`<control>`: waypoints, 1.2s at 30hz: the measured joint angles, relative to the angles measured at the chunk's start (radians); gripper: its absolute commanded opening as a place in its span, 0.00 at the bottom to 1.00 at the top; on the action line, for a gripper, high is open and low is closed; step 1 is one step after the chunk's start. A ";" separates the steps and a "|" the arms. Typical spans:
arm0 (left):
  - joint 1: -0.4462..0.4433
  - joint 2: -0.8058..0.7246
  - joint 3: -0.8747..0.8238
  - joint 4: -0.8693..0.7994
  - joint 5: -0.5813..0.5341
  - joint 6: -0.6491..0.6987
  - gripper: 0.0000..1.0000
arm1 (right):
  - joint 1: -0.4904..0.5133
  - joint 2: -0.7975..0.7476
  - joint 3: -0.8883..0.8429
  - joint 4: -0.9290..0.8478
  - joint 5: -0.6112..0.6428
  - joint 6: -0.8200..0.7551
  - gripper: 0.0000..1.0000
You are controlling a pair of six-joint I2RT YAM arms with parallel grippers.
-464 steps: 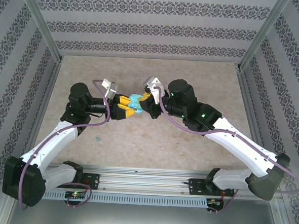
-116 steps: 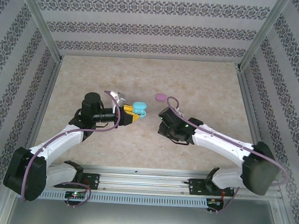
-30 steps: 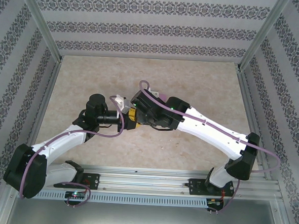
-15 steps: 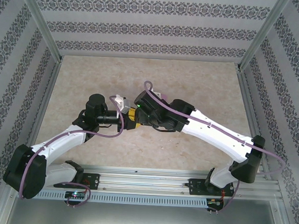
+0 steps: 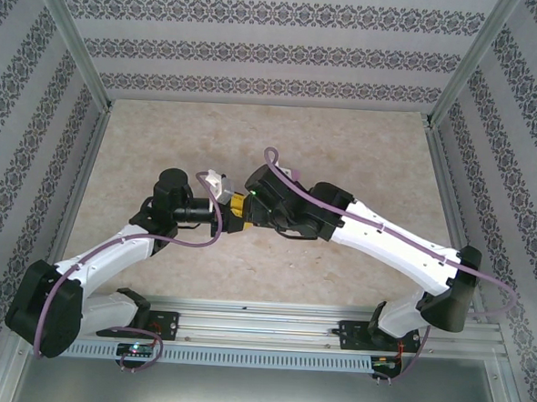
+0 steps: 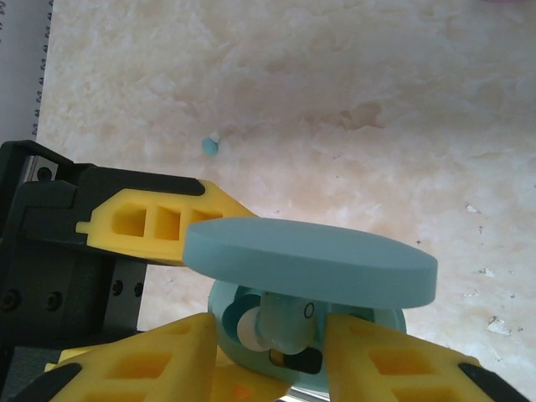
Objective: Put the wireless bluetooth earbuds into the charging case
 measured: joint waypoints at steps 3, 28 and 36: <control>0.000 -0.002 0.000 0.000 0.000 0.000 0.10 | -0.002 -0.022 -0.031 0.023 -0.001 0.014 0.35; 0.000 -0.005 0.000 0.000 0.000 0.000 0.10 | -0.039 -0.080 -0.116 0.118 -0.041 0.048 0.31; 0.000 -0.016 0.000 -0.004 0.000 0.008 0.10 | -0.039 -0.068 -0.095 0.114 -0.044 0.047 0.32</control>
